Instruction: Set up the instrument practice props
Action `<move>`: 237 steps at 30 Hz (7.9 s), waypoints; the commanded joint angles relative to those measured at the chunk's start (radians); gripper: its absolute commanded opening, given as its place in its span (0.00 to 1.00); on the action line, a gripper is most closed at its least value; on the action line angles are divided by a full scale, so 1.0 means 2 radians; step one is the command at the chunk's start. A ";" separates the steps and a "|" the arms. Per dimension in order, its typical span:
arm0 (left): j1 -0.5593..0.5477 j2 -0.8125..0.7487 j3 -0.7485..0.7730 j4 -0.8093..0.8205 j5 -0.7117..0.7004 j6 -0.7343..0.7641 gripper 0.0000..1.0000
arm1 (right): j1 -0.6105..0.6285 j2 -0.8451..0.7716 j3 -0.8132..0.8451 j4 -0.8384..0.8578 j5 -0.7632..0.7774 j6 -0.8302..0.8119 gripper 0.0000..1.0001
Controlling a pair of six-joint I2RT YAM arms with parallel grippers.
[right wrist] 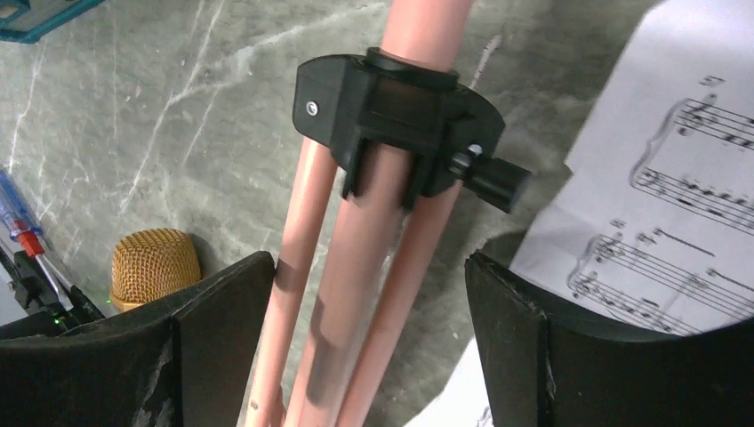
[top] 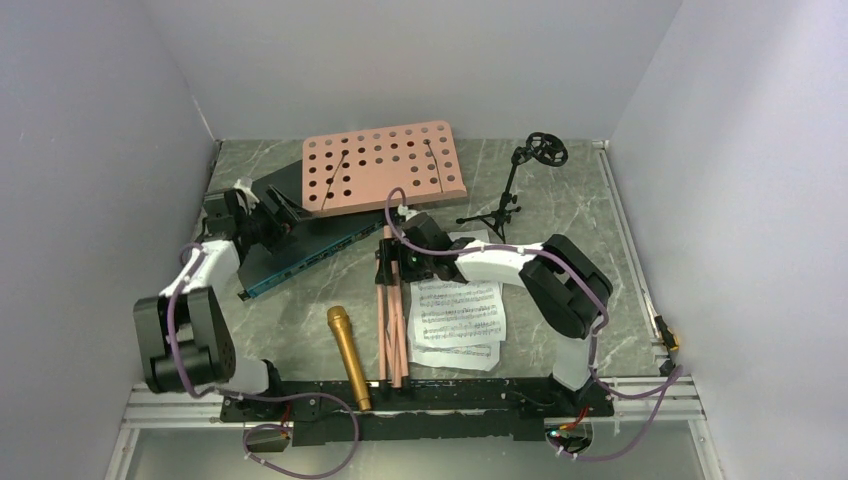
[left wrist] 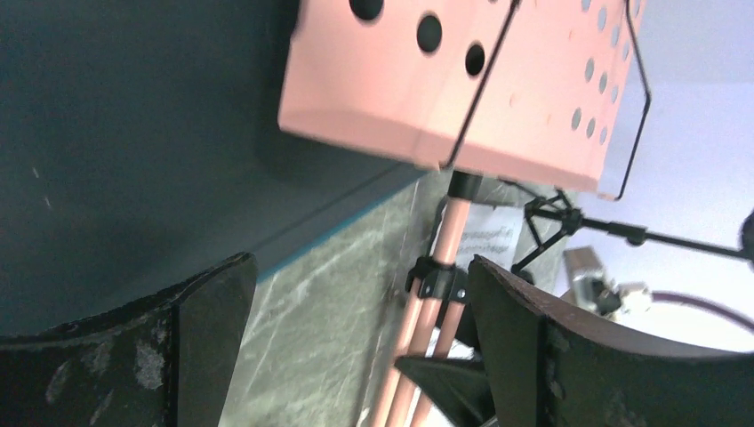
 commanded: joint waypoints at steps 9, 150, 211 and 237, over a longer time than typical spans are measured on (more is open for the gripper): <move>0.054 0.171 0.098 0.150 0.108 -0.038 0.94 | 0.013 0.028 -0.003 0.074 -0.022 0.016 0.77; -0.002 0.064 0.252 0.189 0.240 -0.153 0.03 | -0.035 0.005 0.001 0.153 -0.122 -0.021 0.00; -0.002 -0.121 0.410 0.181 0.256 -0.257 0.02 | -0.037 0.018 0.382 0.139 -0.031 -0.121 0.00; -0.002 -0.107 0.420 0.190 0.257 -0.264 0.03 | -0.037 0.016 0.462 0.192 -0.002 -0.156 0.00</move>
